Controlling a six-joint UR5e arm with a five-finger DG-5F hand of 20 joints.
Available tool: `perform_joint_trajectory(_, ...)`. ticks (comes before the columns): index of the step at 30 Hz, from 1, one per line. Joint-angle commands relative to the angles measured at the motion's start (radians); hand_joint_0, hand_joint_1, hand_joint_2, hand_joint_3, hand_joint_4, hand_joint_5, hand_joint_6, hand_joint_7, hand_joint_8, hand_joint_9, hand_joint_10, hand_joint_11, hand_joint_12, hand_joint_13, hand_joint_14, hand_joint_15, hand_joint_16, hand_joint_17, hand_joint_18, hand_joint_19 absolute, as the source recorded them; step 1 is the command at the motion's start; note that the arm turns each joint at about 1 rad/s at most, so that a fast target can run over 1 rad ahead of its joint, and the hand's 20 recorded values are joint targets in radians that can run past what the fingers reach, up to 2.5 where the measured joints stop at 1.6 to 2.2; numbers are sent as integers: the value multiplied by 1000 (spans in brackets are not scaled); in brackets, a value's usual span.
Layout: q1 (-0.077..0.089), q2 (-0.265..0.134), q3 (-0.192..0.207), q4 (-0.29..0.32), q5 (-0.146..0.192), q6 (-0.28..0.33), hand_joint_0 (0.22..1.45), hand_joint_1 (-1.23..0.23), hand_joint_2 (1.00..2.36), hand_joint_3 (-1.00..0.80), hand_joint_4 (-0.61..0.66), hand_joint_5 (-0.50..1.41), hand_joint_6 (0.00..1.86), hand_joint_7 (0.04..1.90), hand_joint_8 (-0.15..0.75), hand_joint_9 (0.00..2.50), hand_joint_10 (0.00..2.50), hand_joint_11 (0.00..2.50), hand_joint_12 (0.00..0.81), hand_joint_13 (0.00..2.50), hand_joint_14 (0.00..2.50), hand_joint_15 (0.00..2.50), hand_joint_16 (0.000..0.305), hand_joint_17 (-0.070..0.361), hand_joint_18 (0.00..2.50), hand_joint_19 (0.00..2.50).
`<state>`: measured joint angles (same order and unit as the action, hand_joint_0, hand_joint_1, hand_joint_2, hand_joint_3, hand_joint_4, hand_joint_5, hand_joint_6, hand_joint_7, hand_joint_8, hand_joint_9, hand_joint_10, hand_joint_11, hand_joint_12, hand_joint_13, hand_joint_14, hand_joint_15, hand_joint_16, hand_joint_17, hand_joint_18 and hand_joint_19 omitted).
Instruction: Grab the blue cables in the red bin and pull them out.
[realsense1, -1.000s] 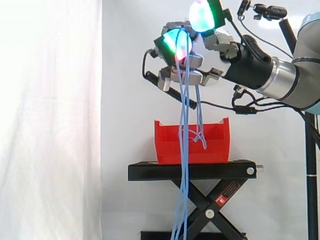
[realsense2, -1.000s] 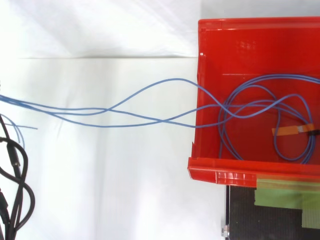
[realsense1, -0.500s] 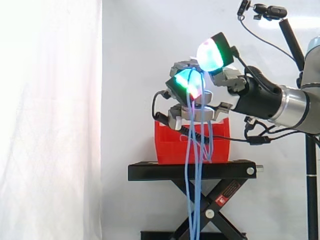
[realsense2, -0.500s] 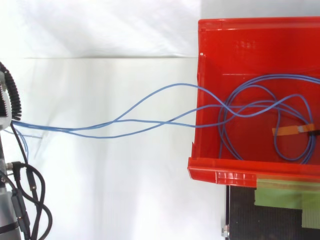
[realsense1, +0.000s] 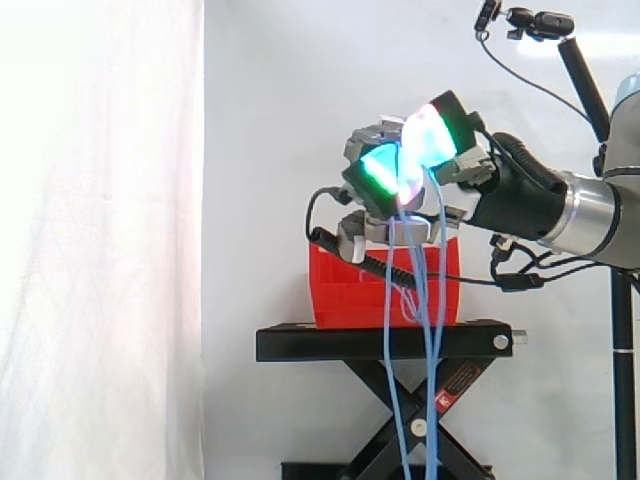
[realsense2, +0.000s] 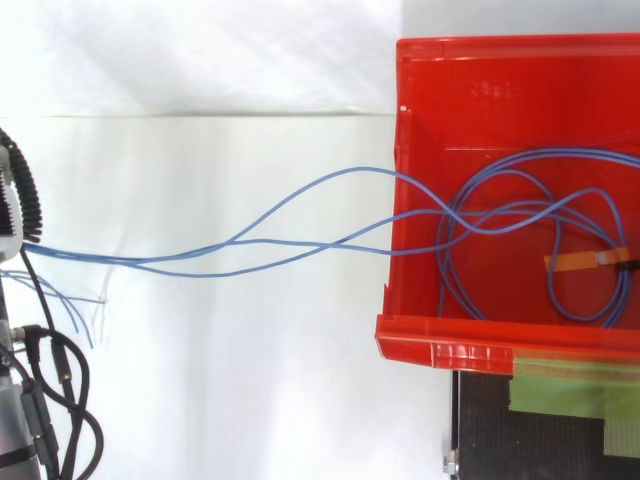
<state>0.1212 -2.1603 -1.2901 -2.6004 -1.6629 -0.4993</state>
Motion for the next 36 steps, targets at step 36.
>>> perform_joint_trajectory(36, 2, 0, 0, -26, 0, 2, 721, -546, 1000, -1000, 98, 910, 95, 822, 208, 1109, 471, 1632, 325, 1305, 8, 1499, 49, 110, 837, 793)
